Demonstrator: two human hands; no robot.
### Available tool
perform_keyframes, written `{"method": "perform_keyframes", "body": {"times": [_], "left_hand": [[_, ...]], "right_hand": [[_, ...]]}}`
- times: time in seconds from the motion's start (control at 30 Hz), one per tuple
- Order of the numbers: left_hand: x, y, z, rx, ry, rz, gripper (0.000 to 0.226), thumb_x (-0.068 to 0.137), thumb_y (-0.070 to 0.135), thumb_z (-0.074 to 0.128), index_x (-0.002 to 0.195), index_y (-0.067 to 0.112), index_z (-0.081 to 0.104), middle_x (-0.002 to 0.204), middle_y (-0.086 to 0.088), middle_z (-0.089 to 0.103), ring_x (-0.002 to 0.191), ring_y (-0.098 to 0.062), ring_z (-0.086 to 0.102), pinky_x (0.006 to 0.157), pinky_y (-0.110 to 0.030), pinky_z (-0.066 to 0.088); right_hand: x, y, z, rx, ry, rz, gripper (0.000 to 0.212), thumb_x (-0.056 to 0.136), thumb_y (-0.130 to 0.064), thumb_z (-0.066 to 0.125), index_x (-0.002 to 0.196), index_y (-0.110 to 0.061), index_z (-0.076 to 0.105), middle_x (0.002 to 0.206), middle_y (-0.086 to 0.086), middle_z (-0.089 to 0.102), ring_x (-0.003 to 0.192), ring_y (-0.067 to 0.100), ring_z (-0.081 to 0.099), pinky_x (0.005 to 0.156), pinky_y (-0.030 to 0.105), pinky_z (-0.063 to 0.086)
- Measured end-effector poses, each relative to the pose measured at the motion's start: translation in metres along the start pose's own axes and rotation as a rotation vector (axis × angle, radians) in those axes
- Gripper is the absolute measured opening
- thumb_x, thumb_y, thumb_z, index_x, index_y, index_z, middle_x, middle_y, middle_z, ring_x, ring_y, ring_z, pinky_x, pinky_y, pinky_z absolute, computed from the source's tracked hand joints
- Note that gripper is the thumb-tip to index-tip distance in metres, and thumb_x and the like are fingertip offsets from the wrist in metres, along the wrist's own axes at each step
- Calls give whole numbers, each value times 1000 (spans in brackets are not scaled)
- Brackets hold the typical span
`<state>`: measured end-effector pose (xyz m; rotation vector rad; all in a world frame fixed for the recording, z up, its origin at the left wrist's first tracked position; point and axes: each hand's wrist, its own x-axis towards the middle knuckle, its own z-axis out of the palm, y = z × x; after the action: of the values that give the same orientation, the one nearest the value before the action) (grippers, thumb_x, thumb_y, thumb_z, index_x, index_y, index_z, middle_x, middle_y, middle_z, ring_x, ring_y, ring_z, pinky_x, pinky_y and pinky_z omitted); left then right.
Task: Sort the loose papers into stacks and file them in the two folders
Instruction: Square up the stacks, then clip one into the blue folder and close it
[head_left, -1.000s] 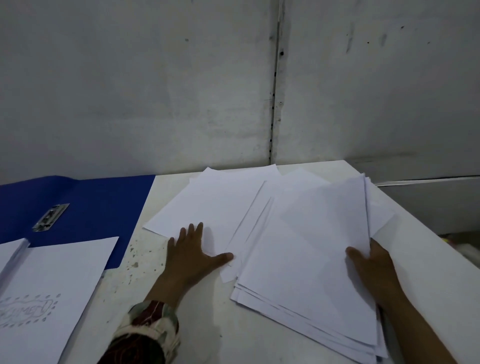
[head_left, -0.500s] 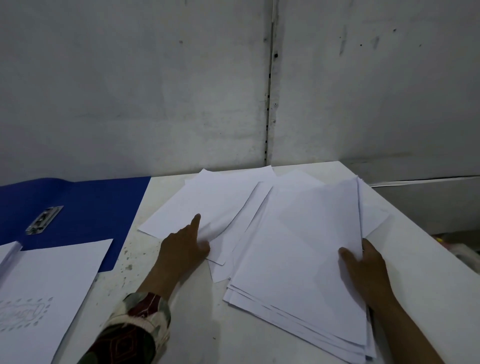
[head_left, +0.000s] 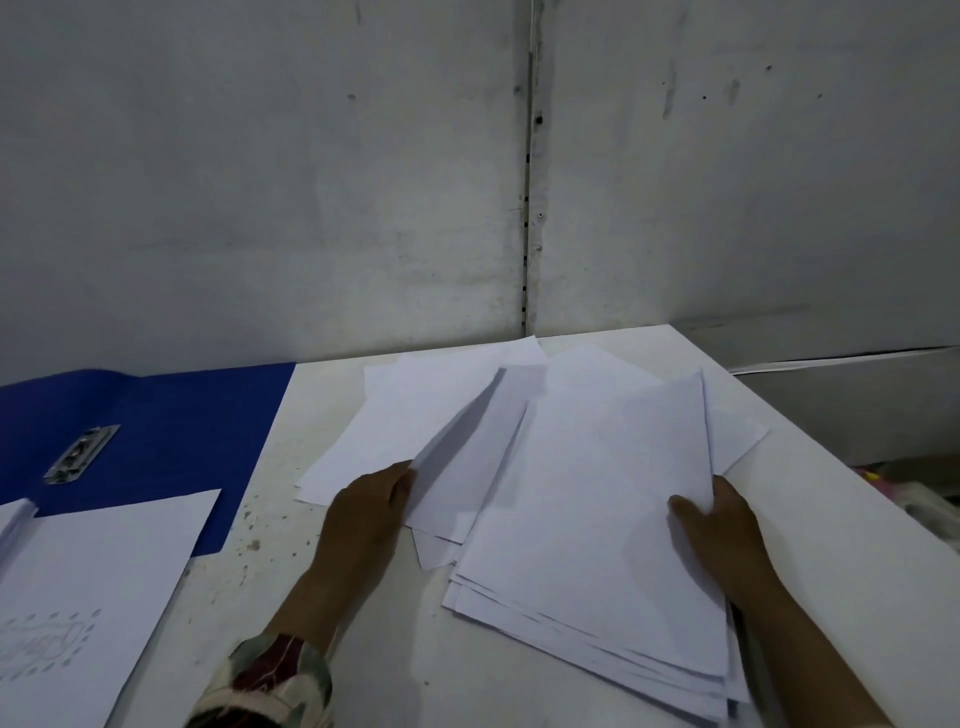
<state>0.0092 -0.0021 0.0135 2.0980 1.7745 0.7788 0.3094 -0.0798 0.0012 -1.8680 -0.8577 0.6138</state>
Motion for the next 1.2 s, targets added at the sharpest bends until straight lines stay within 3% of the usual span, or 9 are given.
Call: {"method": "perform_keyframes", "body": {"times": [0.2, 0.4, 0.57, 0.67, 0.83, 0.9, 0.97, 1.1, 1.2], "left_hand": [[-25, 42, 20, -217, -54, 189, 35, 97, 21, 43, 129, 14, 53, 124, 8, 55, 105, 2, 45, 81, 7, 24], [-42, 69, 53, -192, -168, 460, 56, 87, 49, 28, 128, 23, 54, 130, 11, 55, 119, 6, 45, 100, -9, 23], [-53, 85, 72, -108, -129, 610, 37, 91, 42, 37, 102, 29, 70, 98, 15, 73, 91, 3, 63, 90, -9, 36], [-62, 97, 80, -82, -149, 689, 36, 92, 42, 35, 101, 35, 69, 96, 21, 72, 85, 6, 64, 81, -7, 40], [-66, 109, 79, -20, -185, 784, 58, 95, 54, 17, 100, 31, 70, 101, 13, 72, 89, -3, 68, 75, -14, 52], [-64, 109, 73, -88, -232, 724, 76, 79, 72, 14, 115, 28, 64, 120, 11, 65, 109, -5, 59, 92, -9, 35], [-58, 96, 64, -192, -222, 575, 84, 73, 77, 16, 123, 26, 59, 128, 10, 59, 119, -5, 51, 93, -4, 23], [-34, 49, 44, -127, 27, 344, 57, 79, 54, 39, 115, 17, 63, 116, 0, 66, 107, -18, 61, 89, -10, 31], [-26, 17, 33, 41, -16, 135, 62, 82, 53, 56, 134, 22, 41, 139, 2, 47, 128, -16, 45, 108, -29, 30]], "right_hand": [[2, -2, -3, -1, -39, 42, 39, 91, -8, 53, 129, -1, 47, 126, 16, 56, 113, 32, 53, 88, 28, 37], [2, -8, -4, 37, -57, 77, 42, 100, -27, 35, 133, -1, 43, 136, 17, 48, 123, 32, 45, 98, 33, 34], [3, -20, -11, 172, -106, 203, 65, 97, -51, 18, 145, -8, 28, 151, 14, 30, 138, 30, 30, 112, 37, 24], [5, -21, -15, 226, -144, 244, 69, 94, -56, 24, 144, -8, 32, 150, 13, 33, 136, 31, 33, 112, 39, 25], [1, -15, -19, 141, -184, 180, 33, 93, -16, 52, 124, -2, 52, 118, 12, 58, 96, 23, 54, 81, 30, 41], [0, -13, -20, 127, -182, 148, 21, 92, -4, 50, 112, -4, 56, 102, 9, 57, 81, 18, 54, 71, 27, 42], [1, -13, -20, 122, -168, 124, 13, 91, 0, 49, 99, -8, 54, 93, 8, 56, 69, 12, 51, 58, 22, 40], [7, -7, -18, 103, -110, 120, 13, 88, 0, 47, 97, -3, 56, 80, 6, 57, 63, 13, 49, 54, 23, 35], [8, -5, -18, 91, -60, 102, 8, 87, -2, 48, 89, -3, 56, 75, 6, 56, 61, 13, 47, 53, 24, 34]]}}
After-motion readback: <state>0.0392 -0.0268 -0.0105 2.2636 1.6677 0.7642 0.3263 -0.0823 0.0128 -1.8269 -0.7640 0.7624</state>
